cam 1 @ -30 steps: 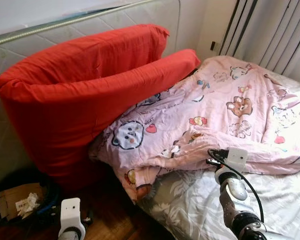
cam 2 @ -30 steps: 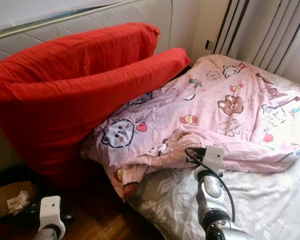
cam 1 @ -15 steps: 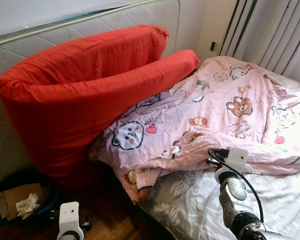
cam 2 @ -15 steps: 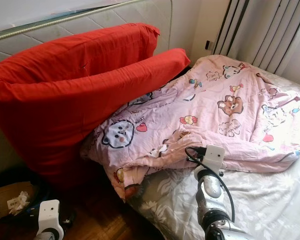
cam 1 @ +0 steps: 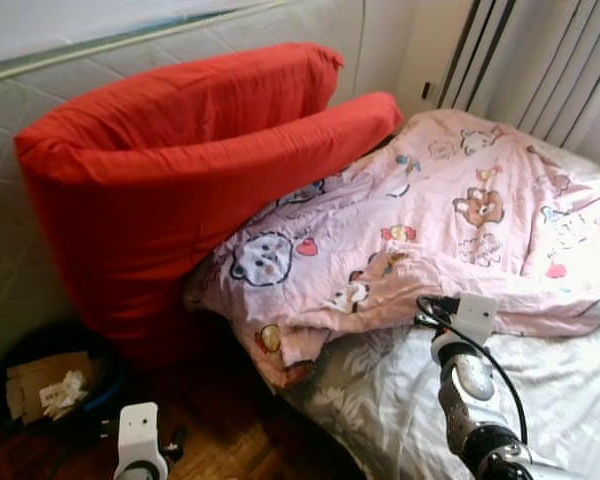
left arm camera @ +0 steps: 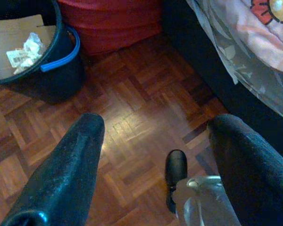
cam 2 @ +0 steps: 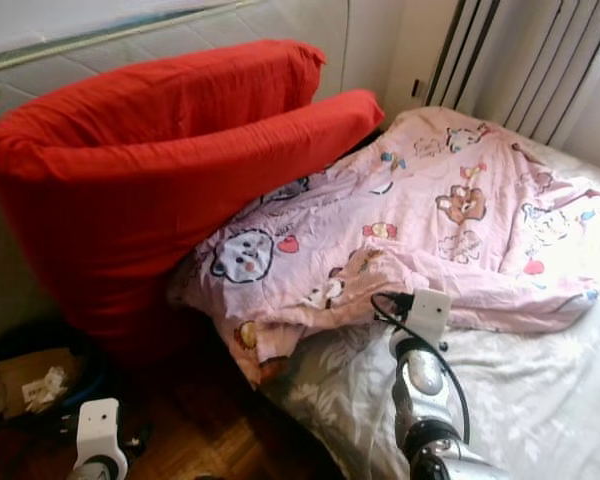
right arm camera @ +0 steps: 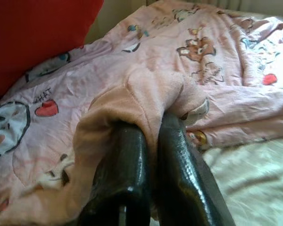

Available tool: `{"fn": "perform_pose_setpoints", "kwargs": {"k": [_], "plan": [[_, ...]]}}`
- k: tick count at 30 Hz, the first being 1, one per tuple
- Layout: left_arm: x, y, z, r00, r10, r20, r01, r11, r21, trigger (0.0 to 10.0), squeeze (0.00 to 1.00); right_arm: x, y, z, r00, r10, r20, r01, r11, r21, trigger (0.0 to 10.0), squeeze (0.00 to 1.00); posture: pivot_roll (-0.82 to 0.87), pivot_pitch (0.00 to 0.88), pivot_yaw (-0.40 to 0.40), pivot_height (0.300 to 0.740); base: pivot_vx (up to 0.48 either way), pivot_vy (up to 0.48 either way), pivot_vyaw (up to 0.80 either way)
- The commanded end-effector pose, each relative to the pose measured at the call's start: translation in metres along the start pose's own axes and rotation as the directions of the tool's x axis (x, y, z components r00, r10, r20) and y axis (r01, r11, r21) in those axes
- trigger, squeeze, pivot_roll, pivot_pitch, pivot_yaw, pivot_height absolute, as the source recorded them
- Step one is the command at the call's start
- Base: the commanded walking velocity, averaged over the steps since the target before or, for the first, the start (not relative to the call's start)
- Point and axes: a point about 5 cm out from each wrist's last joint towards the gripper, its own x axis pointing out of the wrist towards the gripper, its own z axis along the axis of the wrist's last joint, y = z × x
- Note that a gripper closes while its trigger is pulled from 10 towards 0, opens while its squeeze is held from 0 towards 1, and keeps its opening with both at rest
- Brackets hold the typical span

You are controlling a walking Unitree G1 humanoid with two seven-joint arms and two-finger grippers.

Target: Clean up the room

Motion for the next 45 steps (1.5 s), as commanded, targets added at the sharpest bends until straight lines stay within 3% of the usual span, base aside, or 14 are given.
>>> {"fn": "perform_pose_setpoints", "kwargs": {"k": [1,12,18,20,27,32,35,37,38,39,40,45], "plan": [[-0.003,0.000,-0.010,0.999,0.000,-0.039,0.000,1.000,0.002,10.0,0.00,0.002,0.000,0.005,1.000,-0.001,0.024,0.001,1.000,-0.004,10.0,0.00,0.13,0.077,-0.021,0.740,-0.277,0.000,0.00],[-0.003,0.004,-0.009,0.999,0.004,-0.039,-0.004,1.000,0.003,10.0,0.00,0.004,-0.010,0.018,0.991,-0.093,0.100,0.096,0.995,-0.024,10.0,0.00,0.14,0.086,-0.015,0.740,-0.277,0.000,0.00],[-0.003,0.002,-0.009,1.000,0.000,-0.030,0.000,1.000,0.008,10.0,0.00,0.008,-0.004,0.038,0.971,-0.089,0.223,0.116,0.987,-0.112,10.0,0.00,0.14,0.092,-0.013,0.740,-0.276,0.000,0.00],[-0.003,0.001,-0.009,1.000,-0.002,-0.028,0.002,1.000,0.010,10.0,0.00,0.008,0.002,0.051,0.947,-0.070,0.313,0.130,0.976,-0.173,10.0,0.00,0.14,0.094,-0.012,0.740,-0.276,0.000,0.00],[0.000,-0.004,-0.003,1.000,-0.011,-0.017,0.011,1.000,0.011,10.0,0.00,0.006,0.021,0.066,0.898,0.036,0.438,0.103,0.952,-0.290,10.0,0.00,0.13,0.089,-0.017,0.740,-0.275,0.000,0.00],[0.001,-0.011,0.000,1.000,-0.023,-0.007,0.023,1.000,0.020,10.0,0.00,-0.002,0.023,0.072,0.852,0.054,0.520,0.133,0.940,-0.316,10.0,0.00,0.11,0.082,-0.019,0.740,-0.276,0.000,0.00],[-0.001,-0.012,-0.005,0.999,-0.032,-0.007,0.032,0.999,0.028,10.0,0.00,-0.008,0.009,0.067,0.844,0.000,0.536,0.211,0.920,-0.332,10.0,0.00,0.11,0.076,-0.019,0.740,-0.184,0.000,0.00],[-0.002,-0.011,-0.007,0.999,-0.037,-0.022,0.038,0.998,0.041,10.0,0.00,-0.006,0.002,0.045,0.915,-0.030,0.401,0.183,0.920,-0.348,10.0,0.00,0.10,0.072,-0.019,0.740,0.000,0.000,0.00],[-0.002,-0.012,-0.008,0.999,-0.043,-0.029,0.044,0.997,0.057,10.0,0.00,-0.005,-0.002,0.017,0.978,-0.060,0.201,0.120,0.945,-0.303,10.0,0.00,0.10,0.069,-0.021,0.740,0.000,0.000,0.00],[-0.002,-0.012,-0.008,0.999,-0.044,-0.029,0.045,0.997,0.058,10.0,0.00,-0.007,-0.006,0.009,0.985,-0.083,0.151,0.125,0.949,-0.289,10.0,0.00,0.10,0.069,-0.021,0.740,0.000,0.000,0.00],[-0.002,-0.013,-0.009,0.998,-0.047,-0.032,0.049,0.997,0.060,10.0,0.00,-0.014,-0.018,-0.020,0.990,-0.139,-0.038,0.125,0.958,-0.258,10.0,0.00,0.11,0.069,-0.023,0.740,0.000,0.000,0.00],[-0.004,-0.013,-0.012,0.998,-0.048,-0.048,0.051,0.997,0.062,10.0,0.00,-0.040,-0.032,-0.070,0.927,-0.149,-0.343,0.056,0.963,-0.264,10.0,0.00,0.11,0.080,-0.018,0.740,0.000,0.000,0.00]]}}
